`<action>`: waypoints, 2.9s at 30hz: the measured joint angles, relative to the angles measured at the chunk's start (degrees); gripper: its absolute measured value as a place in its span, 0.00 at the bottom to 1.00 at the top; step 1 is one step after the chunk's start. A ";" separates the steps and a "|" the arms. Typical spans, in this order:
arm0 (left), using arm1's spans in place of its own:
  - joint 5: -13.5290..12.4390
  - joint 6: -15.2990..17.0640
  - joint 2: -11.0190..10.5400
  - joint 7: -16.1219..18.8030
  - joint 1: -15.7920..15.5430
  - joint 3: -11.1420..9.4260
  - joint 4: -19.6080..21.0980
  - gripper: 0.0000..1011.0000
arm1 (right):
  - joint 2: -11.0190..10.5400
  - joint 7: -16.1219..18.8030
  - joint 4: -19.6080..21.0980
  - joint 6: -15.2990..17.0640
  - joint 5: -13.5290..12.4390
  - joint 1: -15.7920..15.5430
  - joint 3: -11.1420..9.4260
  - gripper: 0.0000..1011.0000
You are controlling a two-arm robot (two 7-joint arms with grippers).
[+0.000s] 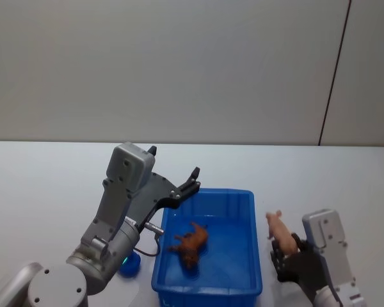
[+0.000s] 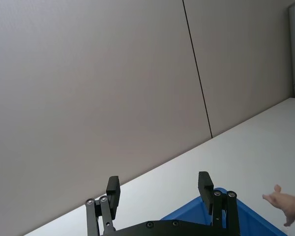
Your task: Pick up the two dolls from the table and place them into the box.
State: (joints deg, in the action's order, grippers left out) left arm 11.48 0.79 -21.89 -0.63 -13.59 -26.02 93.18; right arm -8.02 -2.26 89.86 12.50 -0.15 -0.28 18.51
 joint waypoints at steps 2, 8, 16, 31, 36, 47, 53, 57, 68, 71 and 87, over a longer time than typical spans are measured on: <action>0.00 0.00 0.00 0.00 0.00 0.00 0.00 0.99 | -0.02 0.83 0.85 -0.66 0.06 0.09 -0.03 0.39; 0.00 0.00 0.00 0.00 0.00 0.00 0.00 0.99 | 0.11 4.23 2.47 -1.87 -0.28 0.85 -0.04 0.39; 0.00 0.00 0.00 0.00 0.00 0.00 0.00 0.99 | 1.09 9.33 2.82 -2.02 -1.19 2.71 0.32 0.39; 0.00 0.00 0.00 0.00 0.00 0.00 0.00 0.99 | 4.89 17.22 -3.21 0.64 -1.61 7.82 2.16 0.65; 0.00 0.00 0.00 0.00 0.00 0.00 0.00 0.99 | 5.51 17.11 -4.54 1.17 -1.62 8.55 2.39 0.79; 0.00 0.00 0.00 0.00 0.00 0.00 0.00 0.99 | 5.28 12.39 -4.00 0.32 -1.34 7.79 2.09 0.99; 0.00 0.00 0.00 0.00 0.00 0.00 0.00 0.99 | 4.23 8.39 -1.86 -0.65 -1.29 6.09 1.39 0.99; 0.00 0.00 0.00 0.00 0.00 0.00 0.00 0.99 | 3.09 5.84 0.13 -1.09 -1.70 4.51 0.64 0.99; 0.00 0.00 0.00 0.00 0.00 0.00 0.00 0.99 | -0.01 0.05 4.76 -1.30 -3.90 0.57 -1.68 0.99; 0.00 0.00 0.00 0.00 0.00 0.00 0.00 0.99 | -0.59 -0.93 5.58 -1.25 -4.34 -0.18 -2.13 0.99; 0.55 0.11 0.06 0.93 0.43 0.15 0.09 0.99 | -2.09 -3.51 7.71 -1.08 -5.45 -2.07 -3.25 0.99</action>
State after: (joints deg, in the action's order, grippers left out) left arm 12.03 0.90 -21.83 0.30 -13.16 -25.88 93.26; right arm -10.11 -5.77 97.56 11.42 -5.60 -2.35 15.26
